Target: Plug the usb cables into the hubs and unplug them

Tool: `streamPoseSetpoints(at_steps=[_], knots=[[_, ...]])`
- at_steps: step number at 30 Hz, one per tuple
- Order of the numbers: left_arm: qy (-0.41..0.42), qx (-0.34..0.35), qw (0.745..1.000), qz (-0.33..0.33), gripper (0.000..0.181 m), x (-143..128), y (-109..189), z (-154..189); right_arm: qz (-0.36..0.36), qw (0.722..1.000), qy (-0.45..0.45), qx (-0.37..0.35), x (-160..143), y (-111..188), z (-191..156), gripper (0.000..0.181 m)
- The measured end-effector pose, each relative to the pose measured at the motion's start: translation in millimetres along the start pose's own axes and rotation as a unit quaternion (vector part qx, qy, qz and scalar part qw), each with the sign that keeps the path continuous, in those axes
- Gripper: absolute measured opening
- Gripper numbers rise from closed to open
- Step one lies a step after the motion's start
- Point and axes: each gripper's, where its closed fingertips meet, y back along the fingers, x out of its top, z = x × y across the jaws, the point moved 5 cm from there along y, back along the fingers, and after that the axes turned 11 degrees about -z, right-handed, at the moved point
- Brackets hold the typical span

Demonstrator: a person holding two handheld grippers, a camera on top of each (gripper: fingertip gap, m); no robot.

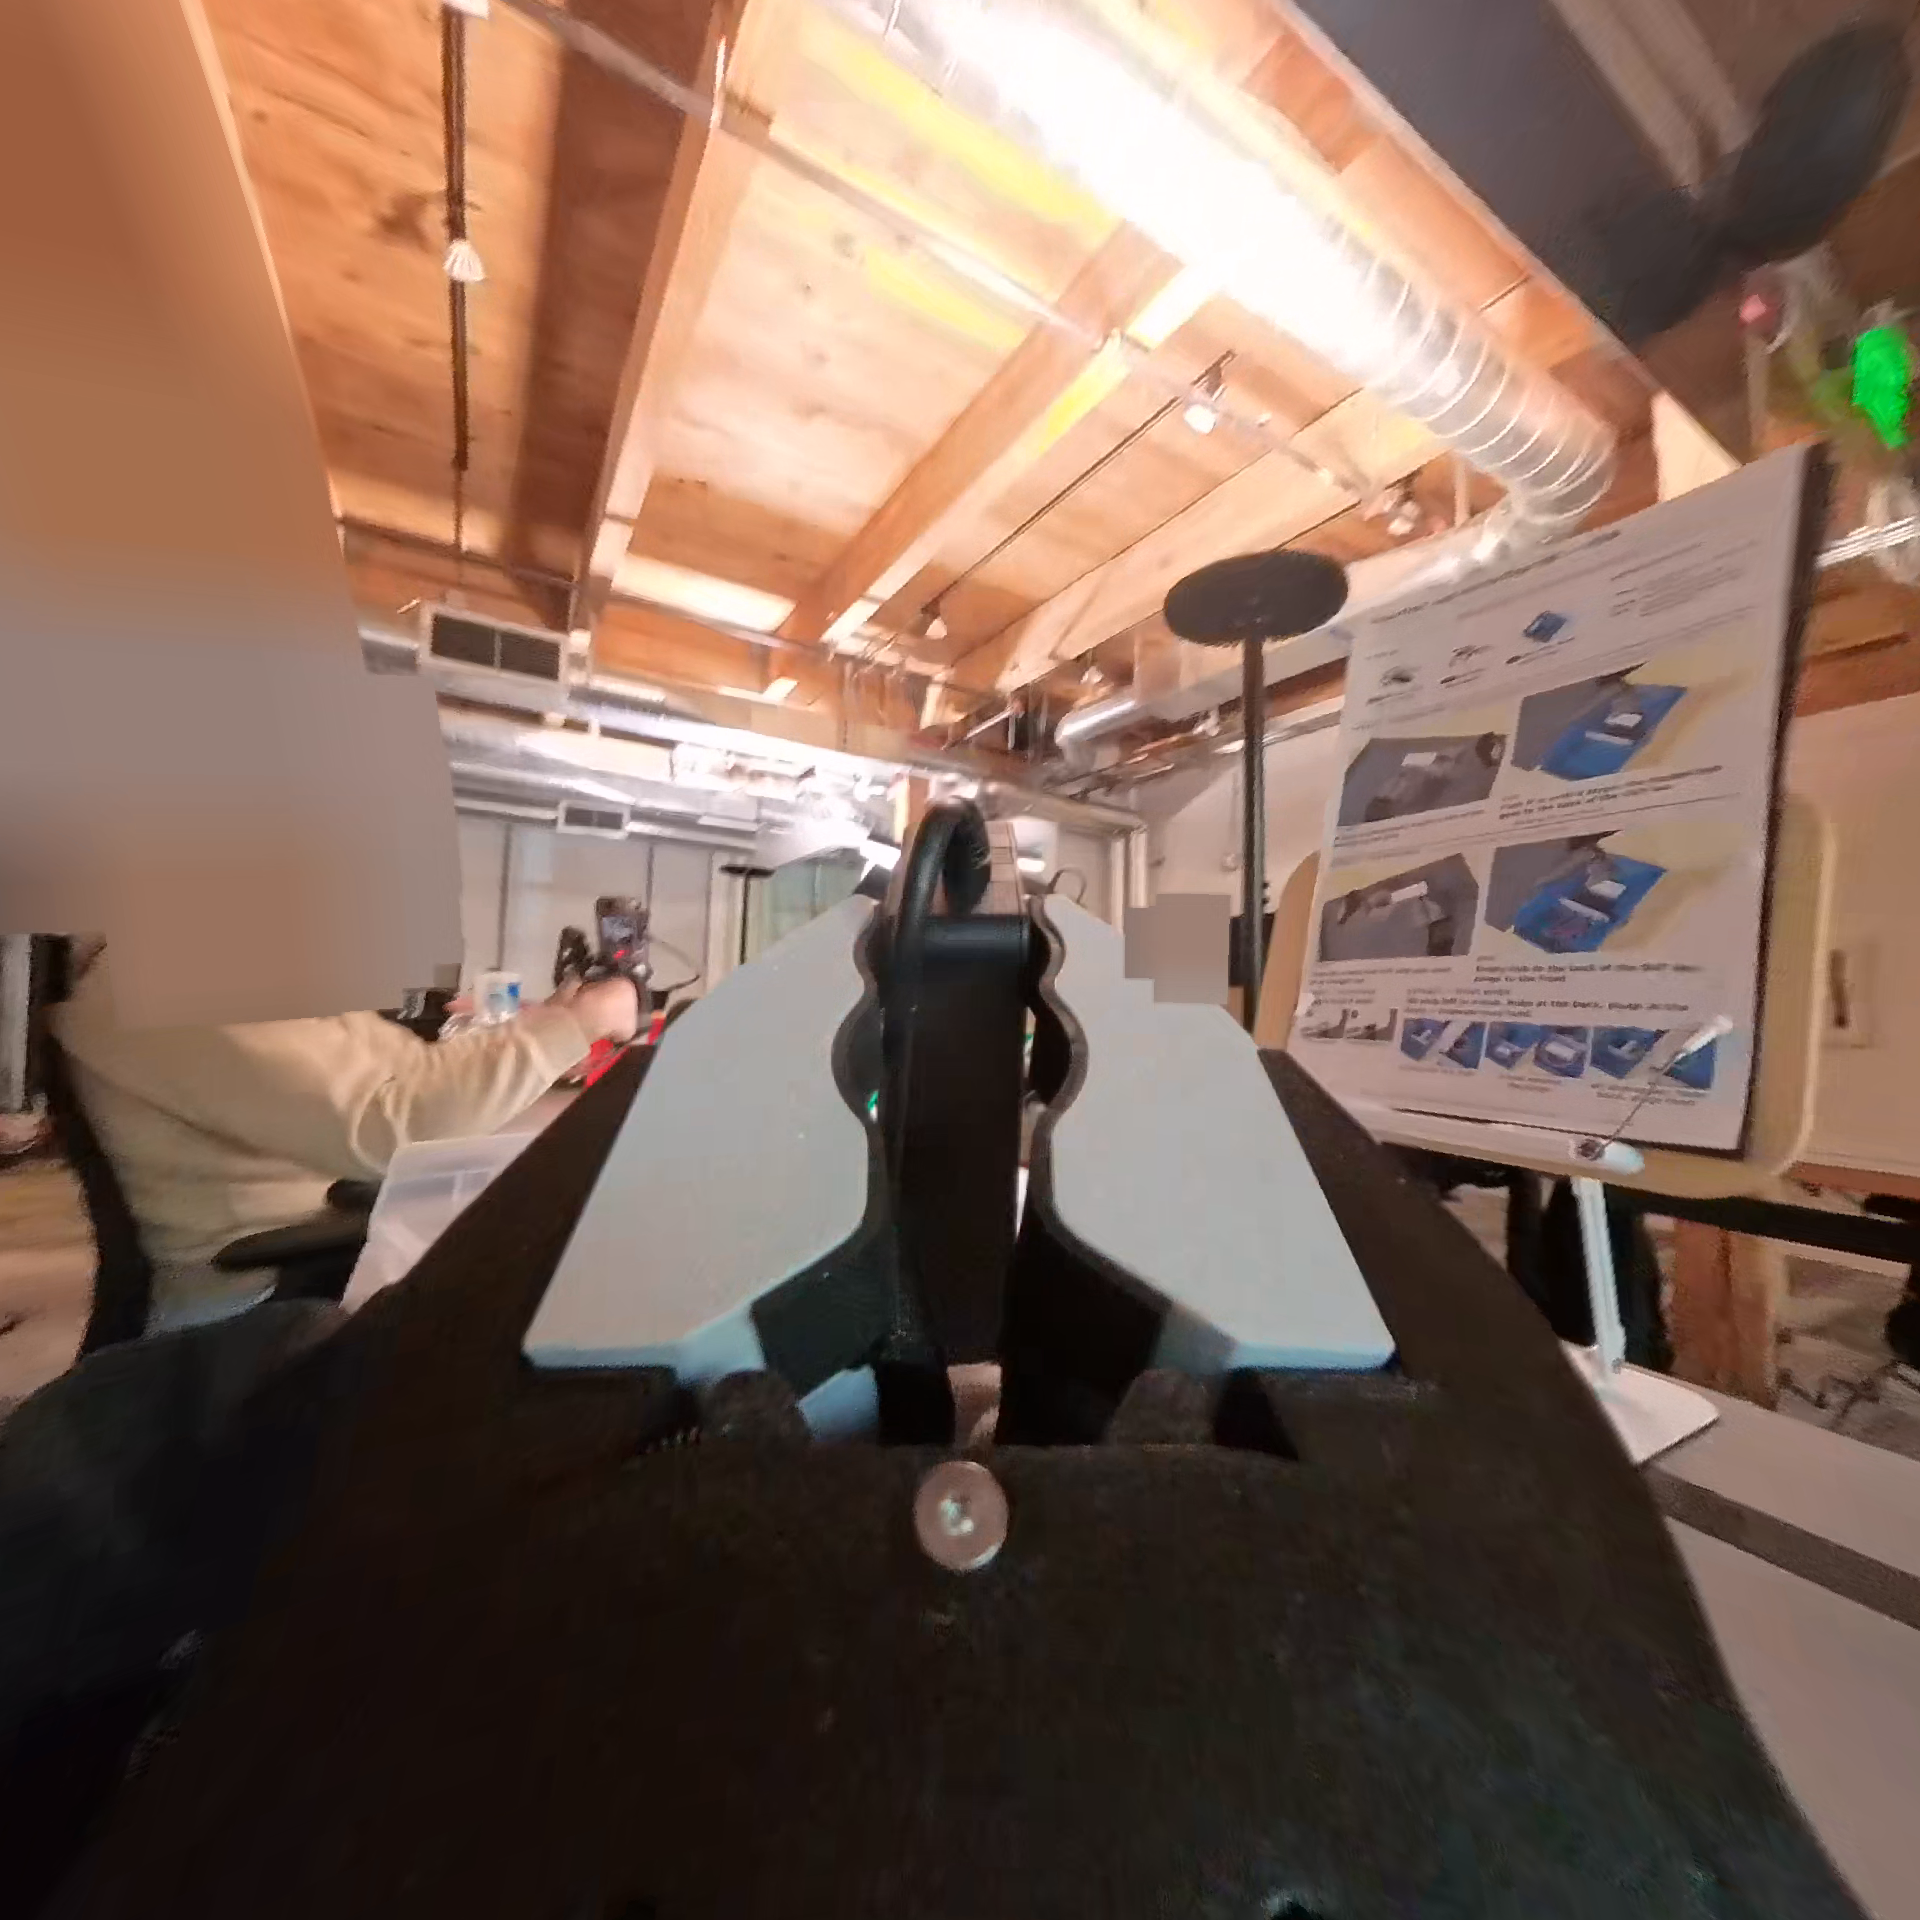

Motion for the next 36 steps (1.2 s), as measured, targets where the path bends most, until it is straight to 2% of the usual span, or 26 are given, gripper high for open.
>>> streamPoseSetpoints(at_steps=[2,4,7,9,12,14,15,17,22,24,26,28,30,32,33,36], knots=[[-0.056,0.033,0.998,-0.027,0.056,-1,0,0,-0.018,0.999,-0.004,0.033,-1,-2,-3,0.024],[-0.101,0.026,0.992,-0.068,0.056,-10,-11,7,-0.016,0.996,-0.030,0.083,-3,-7,-12,0.024],[-0.134,-0.033,0.984,-0.110,0.054,-22,-28,21,-0.019,0.983,-0.088,0.159,-12,-16,-28,0.024],[-0.151,-0.091,0.975,-0.135,0.053,-24,-35,36,-0.043,0.977,-0.103,0.182,-23,-24,-37,0.024],[-0.176,-0.132,0.958,-0.182,0.048,-31,-40,55,-0.080,0.976,-0.084,0.185,-34,-33,-46,0.024],[-0.202,-0.119,0.948,-0.217,0.042,-41,-42,57,-0.089,0.975,-0.070,0.189,-37,-36,-51,0.024],[-0.208,-0.129,0.944,-0.222,0.029,-44,-42,59,-0.094,0.974,-0.067,0.192,-38,-37,-53,0.024],[-0.203,-0.127,0.946,-0.218,0.026,-43,-39,58,-0.106,0.974,-0.065,0.191,-39,-38,-55,0.024],[-0.205,-0.051,0.962,-0.170,0.025,-20,-18,39,-0.196,0.974,-0.069,0.088,-51,-44,-40,0.032],[-0.210,0.016,0.966,-0.150,0.024,-11,-7,26,-0.260,0.961,-0.052,0.079,-66,-46,-43,0.038],[-0.209,0.079,0.966,-0.129,0.024,-4,6,12,-0.360,0.926,-0.046,0.104,-88,-46,-56,0.046],[-0.189,0.121,0.969,-0.099,0.024,5,19,0,-0.470,0.870,-0.032,0.143,-115,-44,-73,0.058],[-0.168,0.128,0.975,-0.064,0.023,13,29,-4,-0.568,0.805,0.010,0.170,-144,-36,-91,0.076],[-0.160,0.135,0.977,-0.040,0.023,17,35,-6,-0.629,0.756,0.082,0.159,-171,-31,-99,0.079],[-0.157,0.140,0.977,-0.032,0.024,18,38,-7,-0.649,0.735,0.124,0.151,-182,-28,-100,0.070],[-0.139,0.129,0.982,-0.006,0.024,22,45,-7,-0.694,0.677,0.225,0.095,-197,-13,-71,0.016]])
